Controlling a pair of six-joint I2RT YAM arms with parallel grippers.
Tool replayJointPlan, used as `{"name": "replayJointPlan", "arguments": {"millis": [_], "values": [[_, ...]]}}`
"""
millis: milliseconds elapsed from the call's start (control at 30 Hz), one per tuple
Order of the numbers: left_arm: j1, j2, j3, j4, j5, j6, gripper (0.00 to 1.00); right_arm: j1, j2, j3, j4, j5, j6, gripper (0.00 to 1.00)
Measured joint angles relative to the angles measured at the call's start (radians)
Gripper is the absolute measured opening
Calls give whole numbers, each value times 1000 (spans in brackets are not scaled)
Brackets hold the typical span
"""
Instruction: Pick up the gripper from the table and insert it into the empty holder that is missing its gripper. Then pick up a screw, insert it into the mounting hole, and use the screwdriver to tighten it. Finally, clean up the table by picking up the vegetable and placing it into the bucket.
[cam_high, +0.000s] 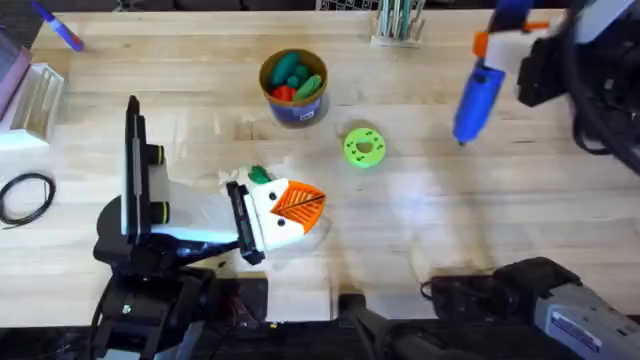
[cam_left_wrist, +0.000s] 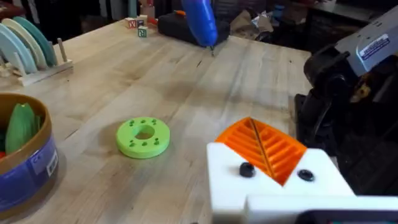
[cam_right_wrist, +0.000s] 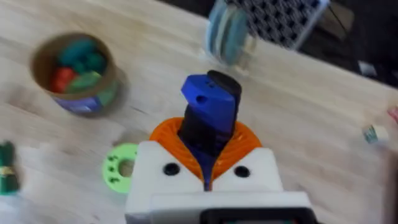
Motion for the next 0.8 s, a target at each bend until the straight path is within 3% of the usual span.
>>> {"name": "replayJointPlan", "arguments": {"millis": [400, 567, 800], "values": [[0, 0, 0, 0, 0, 0, 5, 514, -23, -110, 511, -64, 202, 20], [0, 0, 0, 0, 0, 0, 5, 639, 18, -124, 676, -73, 221, 20], [0, 0, 0, 0, 0, 0, 5, 741, 82, -126, 742, -75, 226, 20]]}}
